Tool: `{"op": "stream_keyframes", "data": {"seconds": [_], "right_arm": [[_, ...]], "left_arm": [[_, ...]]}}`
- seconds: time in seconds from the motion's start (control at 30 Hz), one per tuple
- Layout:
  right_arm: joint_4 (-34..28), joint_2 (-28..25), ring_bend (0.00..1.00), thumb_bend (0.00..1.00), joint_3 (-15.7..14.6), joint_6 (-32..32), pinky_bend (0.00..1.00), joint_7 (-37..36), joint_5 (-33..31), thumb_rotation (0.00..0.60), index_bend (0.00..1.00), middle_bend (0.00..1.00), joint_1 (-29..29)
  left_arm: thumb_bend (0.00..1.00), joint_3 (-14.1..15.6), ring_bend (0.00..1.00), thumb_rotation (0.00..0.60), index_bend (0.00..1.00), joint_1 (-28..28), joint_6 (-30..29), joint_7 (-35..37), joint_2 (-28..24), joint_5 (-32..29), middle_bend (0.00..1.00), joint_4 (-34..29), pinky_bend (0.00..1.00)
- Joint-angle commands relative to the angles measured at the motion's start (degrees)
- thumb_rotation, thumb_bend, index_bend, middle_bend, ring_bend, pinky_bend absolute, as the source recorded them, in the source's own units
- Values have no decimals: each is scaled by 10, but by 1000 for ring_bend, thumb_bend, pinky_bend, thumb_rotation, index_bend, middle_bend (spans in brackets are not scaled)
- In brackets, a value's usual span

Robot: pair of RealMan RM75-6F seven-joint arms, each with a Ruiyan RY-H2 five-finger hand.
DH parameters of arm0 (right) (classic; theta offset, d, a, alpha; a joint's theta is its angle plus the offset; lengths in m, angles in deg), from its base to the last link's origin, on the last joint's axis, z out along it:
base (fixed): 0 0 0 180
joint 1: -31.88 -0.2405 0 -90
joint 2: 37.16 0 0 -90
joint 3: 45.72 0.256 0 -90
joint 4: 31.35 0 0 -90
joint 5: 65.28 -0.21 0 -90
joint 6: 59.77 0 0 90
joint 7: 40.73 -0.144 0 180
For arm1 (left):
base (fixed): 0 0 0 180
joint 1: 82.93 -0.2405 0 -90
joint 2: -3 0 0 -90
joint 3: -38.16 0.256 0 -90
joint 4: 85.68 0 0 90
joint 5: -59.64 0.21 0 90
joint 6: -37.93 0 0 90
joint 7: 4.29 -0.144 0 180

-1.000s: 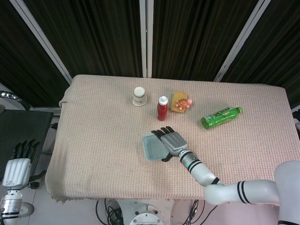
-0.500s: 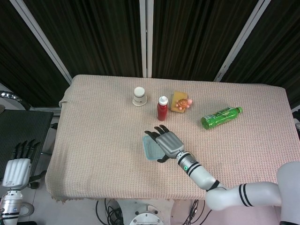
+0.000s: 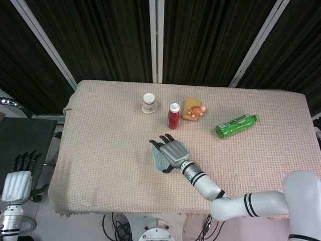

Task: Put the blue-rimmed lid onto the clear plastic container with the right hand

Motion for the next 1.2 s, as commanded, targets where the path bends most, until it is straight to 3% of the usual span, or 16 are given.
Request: {"op": "stream_keyframes", "data": {"seconds": [0.03, 0.73, 0.9, 1.2], "right_arm": [[1, 2, 0, 0, 0, 0, 0, 1, 0, 600, 0, 270, -1], [6, 22, 0, 0, -26, -17, 0, 20, 13, 600, 0, 268, 7], [-20, 5, 0, 0, -32, -41, 0, -2, 69, 600, 0, 268, 32], [-85, -43, 0, 0, -99, -74, 0, -30, 216, 600, 0, 268, 95]], "left_arm": [[58, -1, 0, 600, 129, 1, 1, 0, 0, 0, 47, 0, 0], [58, 0, 0, 600, 128, 3, 5, 3, 3, 0, 47, 5, 0], [58, 0, 0, 600, 128, 0, 3, 5, 4, 0, 47, 6, 0], [58, 0, 0, 600, 128, 3, 4, 2, 6, 3, 47, 5, 0]]}}
